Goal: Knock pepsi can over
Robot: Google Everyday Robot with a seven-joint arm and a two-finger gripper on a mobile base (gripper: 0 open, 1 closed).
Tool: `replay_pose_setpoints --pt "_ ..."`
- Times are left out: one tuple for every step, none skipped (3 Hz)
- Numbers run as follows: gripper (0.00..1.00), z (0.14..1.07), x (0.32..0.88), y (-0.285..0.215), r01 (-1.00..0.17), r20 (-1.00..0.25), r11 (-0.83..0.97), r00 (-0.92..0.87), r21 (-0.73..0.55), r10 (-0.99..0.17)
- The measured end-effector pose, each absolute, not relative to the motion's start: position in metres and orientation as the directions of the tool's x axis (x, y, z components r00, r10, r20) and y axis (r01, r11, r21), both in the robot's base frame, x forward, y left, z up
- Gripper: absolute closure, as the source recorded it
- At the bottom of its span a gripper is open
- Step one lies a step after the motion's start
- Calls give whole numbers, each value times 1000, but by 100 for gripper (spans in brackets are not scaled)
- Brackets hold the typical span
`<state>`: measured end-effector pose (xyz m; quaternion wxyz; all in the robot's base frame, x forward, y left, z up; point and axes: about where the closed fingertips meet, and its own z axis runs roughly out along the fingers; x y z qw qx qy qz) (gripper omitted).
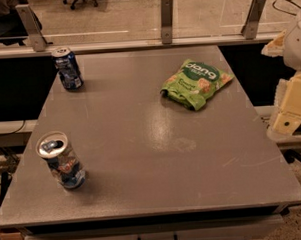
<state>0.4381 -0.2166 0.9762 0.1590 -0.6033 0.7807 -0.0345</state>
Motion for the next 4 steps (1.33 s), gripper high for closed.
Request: replay_pose_setpoints --pt "0 977 439 -216 -931 -208 268 -219 -249 -953" --pt "0 969 463 -182 -942 -255 221 -155 -254 -954" --pt "0 954 513 -126 -948 -351 185 -86 -260 -932" --pt "0 942 561 -64 -949 -465 177 -38 -259 -885"
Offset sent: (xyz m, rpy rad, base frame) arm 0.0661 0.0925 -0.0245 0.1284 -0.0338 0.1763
